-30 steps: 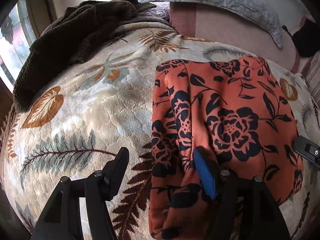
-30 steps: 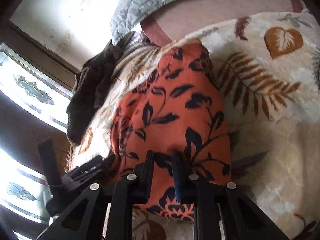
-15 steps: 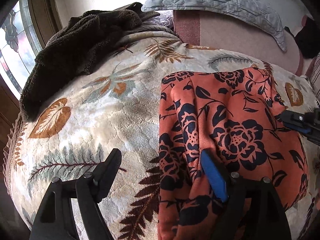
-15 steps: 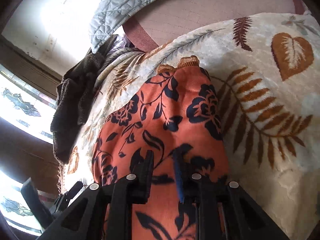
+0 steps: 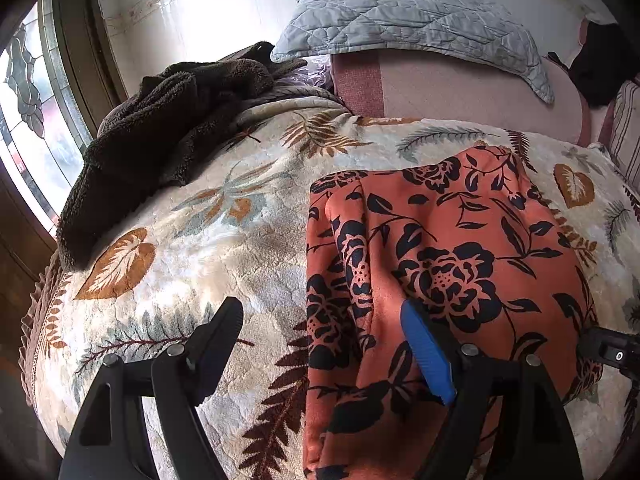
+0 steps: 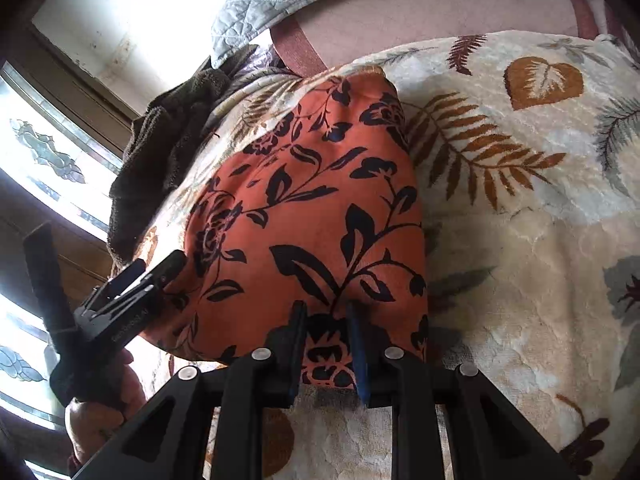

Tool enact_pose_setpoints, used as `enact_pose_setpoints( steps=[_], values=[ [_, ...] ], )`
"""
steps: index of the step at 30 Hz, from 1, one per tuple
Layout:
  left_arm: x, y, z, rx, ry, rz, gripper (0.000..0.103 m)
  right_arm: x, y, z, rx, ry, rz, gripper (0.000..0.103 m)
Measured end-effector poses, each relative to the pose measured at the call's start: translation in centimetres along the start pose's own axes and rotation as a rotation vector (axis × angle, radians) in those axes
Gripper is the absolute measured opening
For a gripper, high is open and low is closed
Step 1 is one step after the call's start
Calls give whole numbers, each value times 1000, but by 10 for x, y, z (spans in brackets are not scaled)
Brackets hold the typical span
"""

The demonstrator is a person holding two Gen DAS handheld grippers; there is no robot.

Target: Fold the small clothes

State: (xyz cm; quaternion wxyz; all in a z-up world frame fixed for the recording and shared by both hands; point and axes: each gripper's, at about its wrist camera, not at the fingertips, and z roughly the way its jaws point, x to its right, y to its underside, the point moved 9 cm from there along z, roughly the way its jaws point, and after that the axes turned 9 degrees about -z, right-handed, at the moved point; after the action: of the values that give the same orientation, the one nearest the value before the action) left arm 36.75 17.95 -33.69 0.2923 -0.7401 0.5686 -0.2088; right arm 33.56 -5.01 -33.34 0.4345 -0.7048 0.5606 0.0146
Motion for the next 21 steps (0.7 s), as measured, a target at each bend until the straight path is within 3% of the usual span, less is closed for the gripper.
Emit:
enact_pose_setpoints(
  steps=[6,9,12,16,19,20,21],
  values=[
    [3,-3,2,2,2,-2,82,-1,-19,-15,103,7,-28,26],
    [5,-6,1,15,4,-1,82,9,-9,15,-16,22,-1,27],
    [7,-10,-1,33,11,-2,82,7,-15,15,-16,27,-29,26],
    [10,-17,-11,73,22,-13,82,5,-23,-5,48,-3,-16,27],
    [13,-21,-19,103,32,-24,82,5,-34,-27,142,0,-27,27],
    [14,-23,-22,115,36,-26,82,6,-37,-34,176,8,-32,28],
    [15,-25,-25,128,35,-29,82,7,-41,-41,206,15,-33,36]
  ],
)
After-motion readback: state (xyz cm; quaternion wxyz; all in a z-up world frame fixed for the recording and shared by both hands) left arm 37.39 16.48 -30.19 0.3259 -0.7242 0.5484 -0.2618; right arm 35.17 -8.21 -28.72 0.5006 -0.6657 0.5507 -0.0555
